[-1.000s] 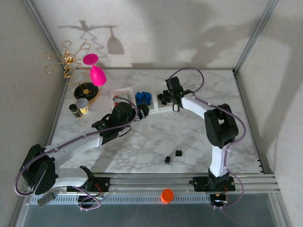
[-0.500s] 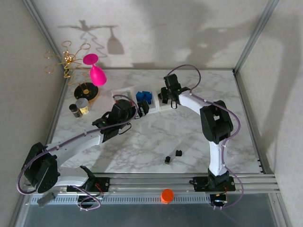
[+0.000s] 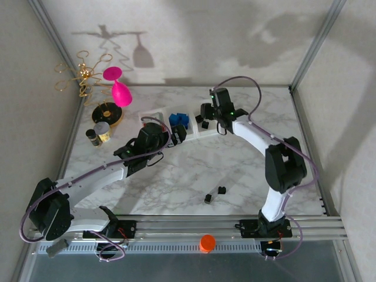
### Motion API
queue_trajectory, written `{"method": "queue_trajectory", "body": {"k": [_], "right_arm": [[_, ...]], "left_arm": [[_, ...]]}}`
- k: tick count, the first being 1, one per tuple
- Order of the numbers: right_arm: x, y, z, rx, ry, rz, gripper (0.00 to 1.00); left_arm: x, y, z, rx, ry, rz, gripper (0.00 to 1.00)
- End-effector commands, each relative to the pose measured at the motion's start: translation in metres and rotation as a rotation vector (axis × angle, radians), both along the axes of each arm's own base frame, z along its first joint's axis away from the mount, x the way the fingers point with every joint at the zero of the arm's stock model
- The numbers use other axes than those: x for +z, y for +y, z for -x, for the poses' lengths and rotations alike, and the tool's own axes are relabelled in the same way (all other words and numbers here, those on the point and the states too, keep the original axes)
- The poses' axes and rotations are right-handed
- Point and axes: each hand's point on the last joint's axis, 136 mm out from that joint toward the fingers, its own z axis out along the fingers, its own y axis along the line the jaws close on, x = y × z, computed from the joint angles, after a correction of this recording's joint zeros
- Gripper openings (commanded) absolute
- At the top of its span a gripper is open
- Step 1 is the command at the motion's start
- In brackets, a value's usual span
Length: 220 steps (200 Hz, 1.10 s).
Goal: Sort the legos into containers by color
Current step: Place the lego in the container, then pick up the lego from the bottom-center of the table.
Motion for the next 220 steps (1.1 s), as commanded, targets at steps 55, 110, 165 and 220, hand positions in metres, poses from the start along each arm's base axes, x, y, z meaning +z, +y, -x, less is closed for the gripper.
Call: {"method": "queue_trajectory", "body": {"k": [55, 110, 165, 220], "right_arm": [[-0.042, -0.033, 0.119, -0.014, 0.21, 0.024, 0.58], [-0.092, -0.046, 0.21, -0.039, 0.382, 0.102, 0.64], [-0.12, -0.056, 0.268, -0.099, 0.485, 0.128, 0.68], [-0.145, -0.062, 0.295, -0.115, 0.563, 0.115, 0.59]], "left_arm": [[-0.016, -0.011, 0.048, -0.077, 0.041, 0.004, 1.0], [-0.041, -0.014, 0.079, -0.115, 0.073, 0.0, 1.0], [-0.05, -0.008, 0.094, -0.13, 0.081, -0.015, 1.0], [-0.057, -0.009, 0.096, -0.131, 0.094, -0.028, 1.0]]}}
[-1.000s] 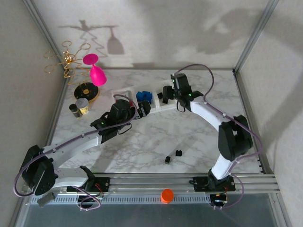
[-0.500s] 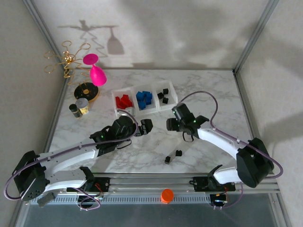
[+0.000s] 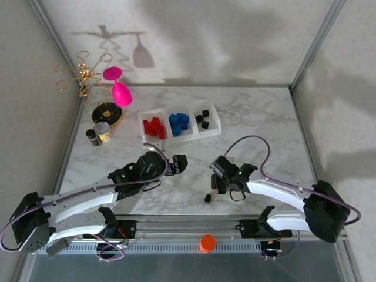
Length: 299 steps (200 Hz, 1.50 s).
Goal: Sort the legos into containers by color
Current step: Pick up the lego from the bottom-center of the table, then place the lego in the container.
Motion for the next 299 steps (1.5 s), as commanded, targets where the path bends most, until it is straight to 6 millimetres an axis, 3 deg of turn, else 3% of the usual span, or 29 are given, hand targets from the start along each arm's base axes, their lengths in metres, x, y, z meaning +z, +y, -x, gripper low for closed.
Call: {"method": "queue_trajectory", "body": {"k": [1, 84, 117, 148, 195, 228, 256, 299], "right_arm": [[-0.009, -0.003, 0.009, -0.044, 0.03, -0.007, 0.59], [-0.015, 0.0, 0.005, -0.021, 0.014, 0.035, 0.33], [-0.001, 0.005, -0.003, -0.009, -0.029, 0.028, 0.3], [0.026, 0.011, -0.027, 0.012, -0.102, 0.047, 0.3], [0.08, 0.025, -0.089, 0.022, -0.266, 0.018, 0.31], [0.104, 0.031, -0.143, 0.016, -0.369, -0.003, 0.31], [0.114, 0.042, -0.194, 0.022, -0.437, -0.017, 0.31], [0.108, 0.055, -0.26, 0.019, -0.474, -0.007, 0.31]], "left_arm": [[-0.008, 0.004, 0.001, 0.021, 0.009, -0.026, 1.0], [-0.008, 0.002, 0.001, 0.015, 0.007, -0.032, 1.0], [-0.003, -0.001, -0.001, 0.011, -0.006, -0.031, 0.99], [0.013, -0.005, -0.007, 0.018, -0.046, 0.004, 1.0], [0.032, -0.013, -0.021, 0.024, -0.086, 0.002, 1.0], [0.039, -0.009, -0.033, 0.054, -0.104, 0.006, 0.99], [0.046, 0.001, -0.046, 0.103, -0.109, 0.028, 1.0], [0.054, 0.015, -0.066, 0.155, -0.131, 0.014, 1.0]]}}
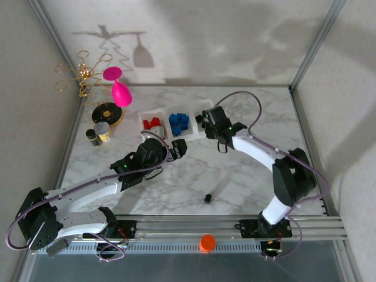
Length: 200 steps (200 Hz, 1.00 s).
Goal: Sort the legos into containers by color
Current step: Place the lego in the container.
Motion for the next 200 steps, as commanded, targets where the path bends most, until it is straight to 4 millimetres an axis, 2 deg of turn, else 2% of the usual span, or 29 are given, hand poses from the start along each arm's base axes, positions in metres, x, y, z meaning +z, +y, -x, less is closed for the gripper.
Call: {"method": "queue_trajectory", "body": {"k": [1, 31, 59, 80, 99, 124, 152, 175, 200], "right_arm": [[0.012, 0.012, -0.038, 0.033, -0.078, -0.006, 0.31], [0.008, 0.017, -0.07, 0.021, -0.114, 0.016, 0.31], [-0.004, 0.022, -0.096, 0.022, -0.116, 0.03, 0.34], [-0.006, 0.024, -0.108, 0.021, -0.12, 0.032, 0.37], [-0.003, 0.027, -0.114, 0.026, -0.137, 0.038, 0.44], [0.004, 0.031, -0.115, 0.045, -0.143, 0.035, 0.51], [0.027, 0.034, -0.107, 0.067, -0.166, -0.017, 0.52], [0.043, 0.039, -0.091, 0.1, -0.166, -0.063, 0.54], [0.05, 0.038, -0.066, 0.126, -0.15, -0.09, 0.56]], "left_arm": [[0.02, 0.005, -0.016, 0.036, -0.051, -0.001, 1.0], [0.021, 0.009, -0.027, 0.056, -0.057, 0.008, 1.0], [0.019, 0.012, -0.033, 0.064, -0.05, 0.002, 1.0], [0.024, 0.011, -0.034, 0.057, -0.057, 0.004, 1.0], [0.027, 0.012, -0.035, 0.055, -0.064, -0.004, 1.0], [0.028, 0.011, -0.034, 0.046, -0.06, -0.007, 1.0], [0.029, 0.009, -0.033, 0.036, -0.06, 0.001, 1.0], [0.03, 0.006, -0.031, 0.019, -0.055, 0.012, 1.0], [0.029, 0.004, -0.025, -0.003, -0.044, 0.018, 1.0]]}}
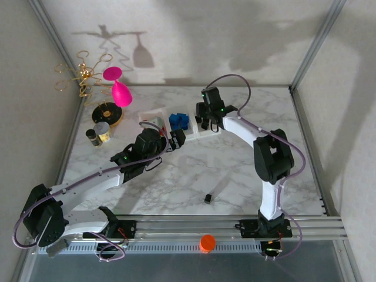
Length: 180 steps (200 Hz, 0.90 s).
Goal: Sort the legos into containers by color
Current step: Place the lego in the container, then pick up the lego from the bottom-center of the table.
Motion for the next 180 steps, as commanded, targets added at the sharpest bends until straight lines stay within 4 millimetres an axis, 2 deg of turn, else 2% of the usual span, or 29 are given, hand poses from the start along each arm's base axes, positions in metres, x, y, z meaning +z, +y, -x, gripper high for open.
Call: {"method": "queue_trajectory", "body": {"k": [1, 45, 102, 108, 119, 148, 180], "right_arm": [[0.03, 0.005, 0.027, 0.048, -0.014, -0.065, 0.56], [0.014, -0.011, 0.086, 0.06, 0.102, -0.071, 0.62], [-0.028, -0.029, 0.18, 0.041, 0.274, 0.004, 0.67], [-0.032, -0.023, 0.195, 0.063, 0.293, 0.011, 0.67], [-0.043, -0.024, 0.216, 0.069, 0.332, 0.033, 0.69], [-0.069, -0.029, 0.259, 0.038, 0.431, 0.026, 0.7], [-0.08, -0.021, 0.298, 0.015, 0.479, -0.025, 0.73]], "left_arm": [[0.016, -0.003, 0.003, -0.03, -0.017, 0.024, 1.0], [0.006, -0.007, 0.022, -0.079, 0.019, 0.011, 1.0], [-0.016, -0.009, 0.054, -0.123, 0.058, -0.022, 1.0], [-0.018, -0.009, 0.058, -0.125, 0.06, -0.024, 1.0], [-0.024, -0.008, 0.063, -0.129, 0.063, -0.031, 1.0], [-0.042, 0.001, 0.073, -0.112, 0.102, -0.035, 1.0], [-0.051, 0.009, 0.082, -0.099, 0.114, -0.021, 1.0]]}}
